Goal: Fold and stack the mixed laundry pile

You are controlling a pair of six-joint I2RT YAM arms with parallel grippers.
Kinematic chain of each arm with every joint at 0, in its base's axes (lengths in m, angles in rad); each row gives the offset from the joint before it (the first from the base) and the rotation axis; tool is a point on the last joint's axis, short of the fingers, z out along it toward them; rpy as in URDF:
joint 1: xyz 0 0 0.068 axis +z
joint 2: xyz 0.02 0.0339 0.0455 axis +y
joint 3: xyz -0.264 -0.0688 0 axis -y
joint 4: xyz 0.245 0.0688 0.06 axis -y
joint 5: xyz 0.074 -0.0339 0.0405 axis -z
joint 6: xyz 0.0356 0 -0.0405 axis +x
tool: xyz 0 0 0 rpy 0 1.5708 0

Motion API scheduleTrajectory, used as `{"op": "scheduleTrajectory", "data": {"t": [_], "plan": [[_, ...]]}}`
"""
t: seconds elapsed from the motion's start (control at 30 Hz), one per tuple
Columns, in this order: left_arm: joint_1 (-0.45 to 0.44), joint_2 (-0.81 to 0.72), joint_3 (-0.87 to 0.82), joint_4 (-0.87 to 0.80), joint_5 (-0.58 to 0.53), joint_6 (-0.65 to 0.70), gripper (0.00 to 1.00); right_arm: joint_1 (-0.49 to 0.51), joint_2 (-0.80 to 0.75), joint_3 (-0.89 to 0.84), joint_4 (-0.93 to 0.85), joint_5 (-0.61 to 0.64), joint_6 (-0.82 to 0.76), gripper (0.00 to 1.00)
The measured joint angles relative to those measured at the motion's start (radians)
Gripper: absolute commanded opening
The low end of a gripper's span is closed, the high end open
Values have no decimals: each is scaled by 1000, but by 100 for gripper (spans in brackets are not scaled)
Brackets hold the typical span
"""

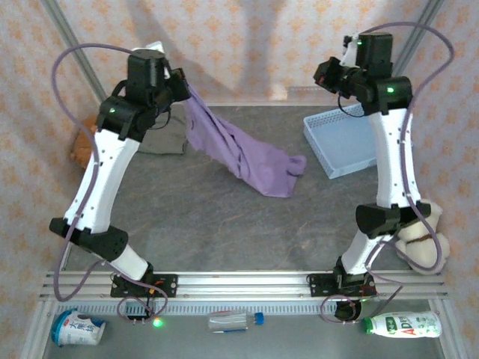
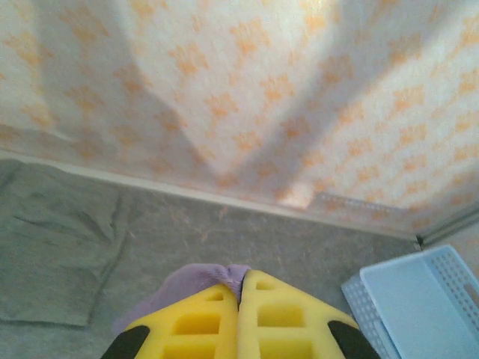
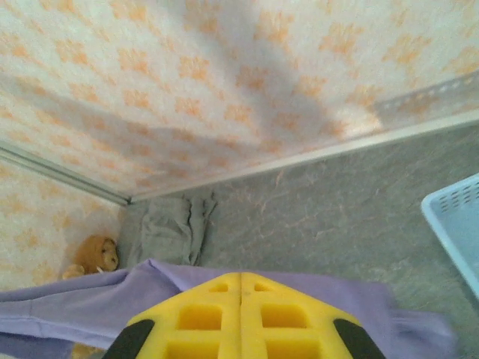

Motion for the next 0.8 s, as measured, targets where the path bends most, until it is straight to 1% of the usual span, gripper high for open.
{"op": "scheduleTrajectory", "data": {"t": [0.07,0.13,0.2,0.27,0.33,0.4,0.47,0.57,0.8], "plan": [[23,-35,0,3,-18,9,0,-13,-45,-25,12,10,-5,0],[40,-63,-1,5,-26,8,0,-19,-90,-88,36,-3,-3,0],[45,-82,-17,21,-13,0,0,-6,-123,-186,66,-27,-2,16],[45,-92,-61,40,7,-19,0,25,-132,-310,107,-40,2,26],[45,-94,-139,63,28,-43,0,71,-114,-451,153,-51,-4,32],[45,-89,-249,86,49,-76,0,128,-64,-581,186,-57,-11,38],[45,-79,-341,89,55,-102,0,185,0,-669,205,-60,-23,41],[45,-63,-430,86,56,-136,0,270,95,-747,226,-74,-41,44],[45,-92,-521,95,18,-195,0,437,248,-749,264,-117,-85,48]]}}
